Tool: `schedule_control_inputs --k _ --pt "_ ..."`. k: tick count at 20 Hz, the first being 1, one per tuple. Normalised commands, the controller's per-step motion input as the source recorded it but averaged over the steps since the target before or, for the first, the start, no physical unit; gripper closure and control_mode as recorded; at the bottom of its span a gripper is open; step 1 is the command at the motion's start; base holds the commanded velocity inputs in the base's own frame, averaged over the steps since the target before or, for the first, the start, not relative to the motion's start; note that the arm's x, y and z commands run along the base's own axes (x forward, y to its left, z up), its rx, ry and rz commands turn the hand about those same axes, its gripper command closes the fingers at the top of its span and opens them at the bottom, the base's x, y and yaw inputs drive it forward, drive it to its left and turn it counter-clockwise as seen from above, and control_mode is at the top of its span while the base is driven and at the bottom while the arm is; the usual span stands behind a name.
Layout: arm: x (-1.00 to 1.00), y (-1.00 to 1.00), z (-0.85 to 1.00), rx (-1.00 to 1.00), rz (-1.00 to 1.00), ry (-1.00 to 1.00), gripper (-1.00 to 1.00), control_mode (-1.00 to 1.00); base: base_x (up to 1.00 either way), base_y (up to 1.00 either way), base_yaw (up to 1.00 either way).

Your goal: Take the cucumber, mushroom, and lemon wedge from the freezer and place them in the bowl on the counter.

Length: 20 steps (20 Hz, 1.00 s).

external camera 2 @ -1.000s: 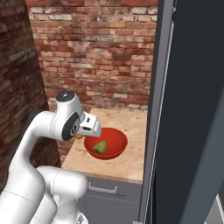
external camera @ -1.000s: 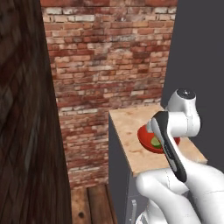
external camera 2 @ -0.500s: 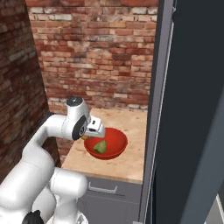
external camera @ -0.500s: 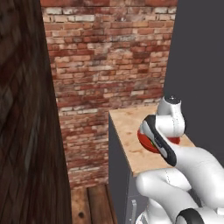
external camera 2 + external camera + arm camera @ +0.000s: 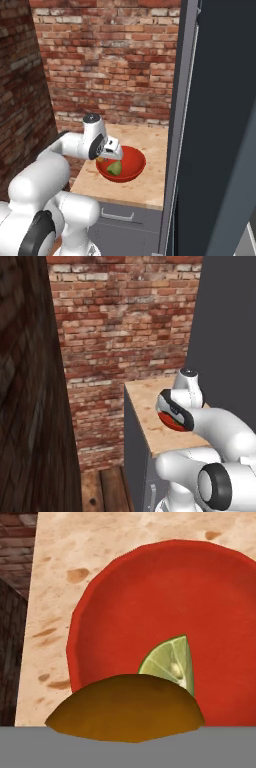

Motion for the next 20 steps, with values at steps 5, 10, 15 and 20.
schedule_control_inputs --k 5,10,15,20 --pt "0.13 -0.02 -0.35 0.00 0.00 0.03 1.00 -1.00 0.00 0.00 0.00" --pt "0.13 -0.07 -0.32 0.00 0.00 0.01 1.00 -1.00 0.00 0.00 0.00" --pt "0.08 -0.03 -0.20 0.00 0.00 0.01 -1.00 -1.00 0.00 0.00 0.00" --pt "0.00 0.00 0.00 0.00 0.00 0.00 -1.00 -1.00 0.00 0.00 0.00"
